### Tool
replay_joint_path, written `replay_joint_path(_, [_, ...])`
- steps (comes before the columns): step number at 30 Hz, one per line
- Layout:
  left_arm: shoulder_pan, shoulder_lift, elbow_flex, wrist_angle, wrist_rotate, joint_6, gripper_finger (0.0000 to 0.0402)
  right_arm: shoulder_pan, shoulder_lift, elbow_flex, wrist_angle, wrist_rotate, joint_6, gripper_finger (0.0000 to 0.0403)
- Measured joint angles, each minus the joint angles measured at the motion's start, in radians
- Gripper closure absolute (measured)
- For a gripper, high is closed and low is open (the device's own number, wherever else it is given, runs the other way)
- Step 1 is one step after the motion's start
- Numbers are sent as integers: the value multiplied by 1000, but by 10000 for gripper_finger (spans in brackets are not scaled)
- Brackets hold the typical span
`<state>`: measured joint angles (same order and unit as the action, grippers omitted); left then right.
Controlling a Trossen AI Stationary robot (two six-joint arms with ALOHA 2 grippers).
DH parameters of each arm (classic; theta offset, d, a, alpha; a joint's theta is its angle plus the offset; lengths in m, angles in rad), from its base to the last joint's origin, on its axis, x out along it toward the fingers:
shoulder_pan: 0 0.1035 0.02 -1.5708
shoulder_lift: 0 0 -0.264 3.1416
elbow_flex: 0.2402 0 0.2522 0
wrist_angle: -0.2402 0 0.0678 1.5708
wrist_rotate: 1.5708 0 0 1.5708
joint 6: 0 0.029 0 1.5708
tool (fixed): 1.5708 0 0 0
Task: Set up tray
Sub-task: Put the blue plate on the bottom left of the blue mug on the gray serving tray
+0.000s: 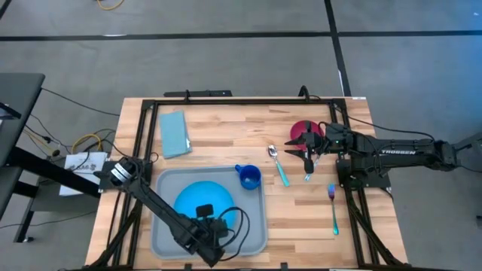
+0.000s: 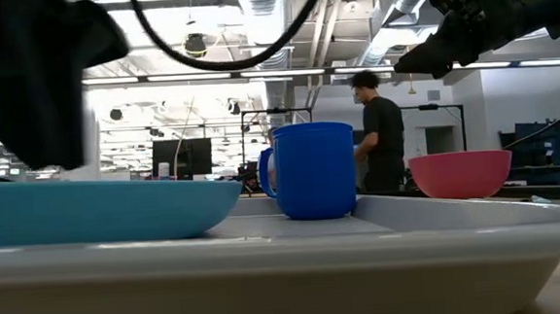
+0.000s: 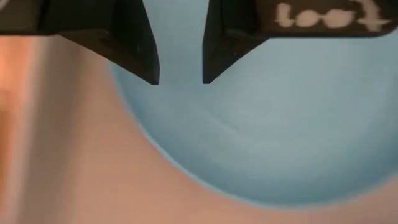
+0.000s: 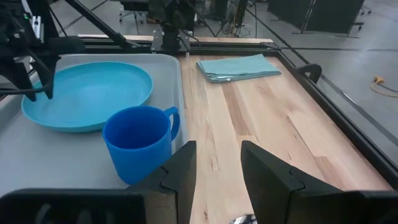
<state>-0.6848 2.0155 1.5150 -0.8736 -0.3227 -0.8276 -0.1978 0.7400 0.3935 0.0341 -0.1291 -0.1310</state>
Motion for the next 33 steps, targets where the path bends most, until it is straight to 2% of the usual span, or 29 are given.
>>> replay_joint_path(4, [48,0,0,-16,-25,94,341,0,0,0,2,0,0,285])
replay_joint_path(6, [77,1,0,-40,-15,110,377,0,0,0,2,0,0,285])
replay_joint_path(8, [108,10,-6,-34,-2,112,393,0,0,0,3,0,0,285])
replay_joint_path(15, [177,72,-25,-3,49,218,400,1,0,0,-8,-1,1,285])
replay_joint_path(27, [190,75,-24,83,70,324,401,1,0,0,-60,-1,2,285])
replay_joint_path(33, [201,75,-24,178,94,427,401,1,0,0,-70,-1,21,285])
